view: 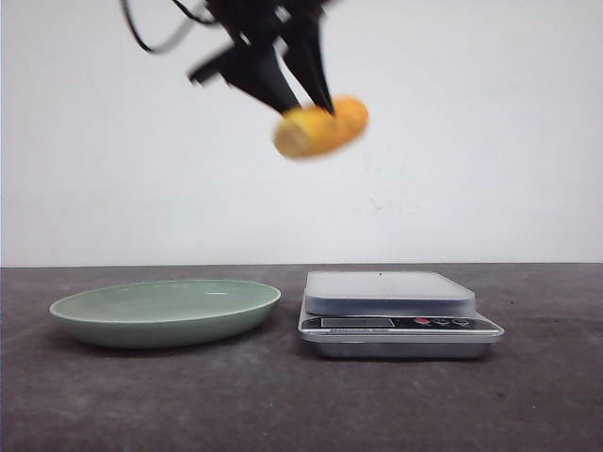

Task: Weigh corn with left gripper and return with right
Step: 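Lift the corn with the left gripper and carry it over the scale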

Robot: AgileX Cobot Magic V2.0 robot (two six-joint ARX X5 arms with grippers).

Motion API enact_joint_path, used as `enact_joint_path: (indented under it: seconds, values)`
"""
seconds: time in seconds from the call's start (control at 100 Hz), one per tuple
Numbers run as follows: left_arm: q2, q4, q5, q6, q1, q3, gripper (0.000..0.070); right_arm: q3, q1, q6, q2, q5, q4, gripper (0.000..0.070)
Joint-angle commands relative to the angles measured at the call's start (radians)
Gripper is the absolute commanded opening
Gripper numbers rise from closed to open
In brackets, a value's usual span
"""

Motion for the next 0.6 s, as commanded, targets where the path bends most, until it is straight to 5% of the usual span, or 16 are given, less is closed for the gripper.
enact_joint_path:
  seconds: [0.0,0.59]
  values:
    - [0.062,0.013,-0.029,-0.042,-0.029,0.042,0.0010,0.016,0.001,-0.003,0.004,0.000,0.005,0.0515]
    - [0.296,0.017,-0.111,-0.167,-0.090,0.105,0.0010,0.016,0.001,-0.001,0.004,0.006,-0.016,0.0515]
